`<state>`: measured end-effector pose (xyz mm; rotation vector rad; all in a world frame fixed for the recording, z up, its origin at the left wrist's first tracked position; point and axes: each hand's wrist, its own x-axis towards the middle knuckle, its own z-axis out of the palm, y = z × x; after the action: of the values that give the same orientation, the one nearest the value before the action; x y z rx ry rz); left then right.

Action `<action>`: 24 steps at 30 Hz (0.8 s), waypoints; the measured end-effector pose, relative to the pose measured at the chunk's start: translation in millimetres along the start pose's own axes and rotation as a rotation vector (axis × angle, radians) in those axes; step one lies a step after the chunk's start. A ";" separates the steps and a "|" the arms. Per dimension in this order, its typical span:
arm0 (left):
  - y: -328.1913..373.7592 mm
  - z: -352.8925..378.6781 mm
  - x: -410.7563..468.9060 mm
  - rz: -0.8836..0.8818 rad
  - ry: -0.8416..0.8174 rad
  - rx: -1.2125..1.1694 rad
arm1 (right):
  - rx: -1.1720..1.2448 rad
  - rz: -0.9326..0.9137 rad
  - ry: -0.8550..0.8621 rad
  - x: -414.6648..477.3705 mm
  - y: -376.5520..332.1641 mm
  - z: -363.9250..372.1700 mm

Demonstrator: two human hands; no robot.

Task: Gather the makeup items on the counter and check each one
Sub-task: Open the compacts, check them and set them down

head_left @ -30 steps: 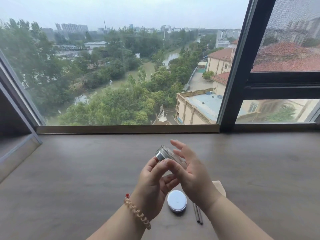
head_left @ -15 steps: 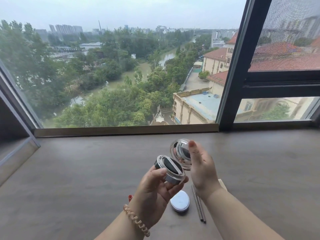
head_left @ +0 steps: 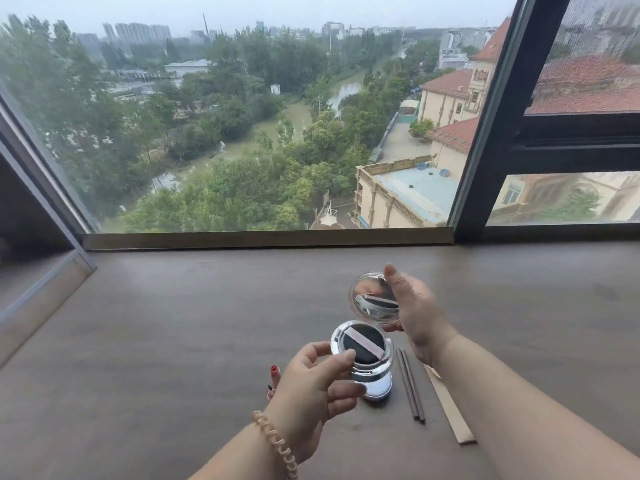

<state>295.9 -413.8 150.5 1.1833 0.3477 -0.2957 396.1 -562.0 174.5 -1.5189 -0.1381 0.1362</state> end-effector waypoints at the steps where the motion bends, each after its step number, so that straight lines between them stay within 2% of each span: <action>1: -5.6 -0.9 -0.8 -0.023 0.031 -0.003 | -0.028 0.010 -0.027 -0.2 7.0 -0.1; 6: -39.3 -6.5 -1.7 -0.145 0.098 -0.062 | -0.028 0.133 -0.066 -7.9 43.1 0.1; 11: -61.0 -8.2 2.2 -0.186 0.156 -0.082 | -0.120 0.180 -0.089 -7.4 76.1 -2.6; 24: -68.7 -11.4 12.5 -0.158 0.255 -0.103 | -0.182 0.107 -0.138 1.3 83.6 4.6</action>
<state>278.4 -427.8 83.3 1.0958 0.6740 -0.2602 396.4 -553.3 91.3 -1.6992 -0.1832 0.3211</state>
